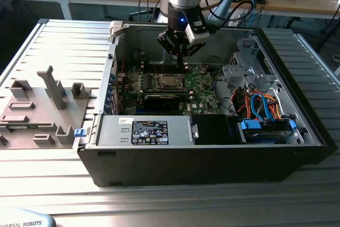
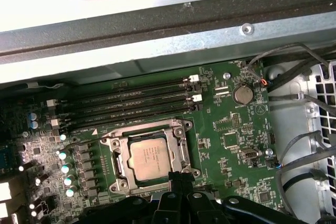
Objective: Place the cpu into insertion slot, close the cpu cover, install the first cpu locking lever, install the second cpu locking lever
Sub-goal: 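Install the first cpu locking lever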
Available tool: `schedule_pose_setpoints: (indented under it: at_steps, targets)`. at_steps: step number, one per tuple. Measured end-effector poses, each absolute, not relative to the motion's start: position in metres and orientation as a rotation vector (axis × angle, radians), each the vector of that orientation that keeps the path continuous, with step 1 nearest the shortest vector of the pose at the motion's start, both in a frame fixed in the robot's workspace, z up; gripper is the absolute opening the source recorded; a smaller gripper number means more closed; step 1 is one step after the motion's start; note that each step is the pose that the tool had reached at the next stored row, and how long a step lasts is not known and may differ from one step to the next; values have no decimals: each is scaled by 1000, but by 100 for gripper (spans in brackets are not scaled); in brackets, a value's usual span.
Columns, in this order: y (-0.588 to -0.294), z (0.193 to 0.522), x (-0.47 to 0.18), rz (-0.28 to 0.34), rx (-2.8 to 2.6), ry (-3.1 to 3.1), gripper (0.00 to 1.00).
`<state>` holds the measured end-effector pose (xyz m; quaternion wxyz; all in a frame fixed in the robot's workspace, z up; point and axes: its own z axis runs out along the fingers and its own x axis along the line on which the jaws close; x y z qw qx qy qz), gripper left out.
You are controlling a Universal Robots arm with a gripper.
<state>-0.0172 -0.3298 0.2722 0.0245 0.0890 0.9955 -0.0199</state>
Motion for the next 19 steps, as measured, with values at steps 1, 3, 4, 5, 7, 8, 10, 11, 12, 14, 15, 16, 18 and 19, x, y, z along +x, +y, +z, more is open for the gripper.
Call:
schedule_pose_setpoints:
  at_steps: [1, 3, 4, 5, 7, 8, 10, 11, 12, 14, 15, 16, 18, 19]
  targets:
    - [-330, 272, -17, -61, 273, 3080, 11]
    - [-330, 272, -17, -61, 269, 3080, 11]
    - [-330, 272, -17, -61, 267, 3080, 11]
    - [-330, 272, -17, -61, 266, 3081, 11]
    - [-330, 272, -17, -61, 262, 3081, 11]
    - [-330, 272, -17, -61, 261, 3081, 11]
    - [-330, 272, -17, -61, 256, 3081, 11]
    - [-330, 272, -17, -61, 255, 3081, 11]
    - [-330, 272, -17, -61, 253, 3081, 11]
    - [-330, 272, -17, -61, 249, 3082, 11]
    - [-330, 272, -17, -61, 247, 3082, 11]
    - [-330, 272, -17, -61, 245, 3082, 11]
    - [-330, 272, -17, -61, 241, 3082, 11]
    - [-330, 272, -17, -61, 239, 3082, 11]
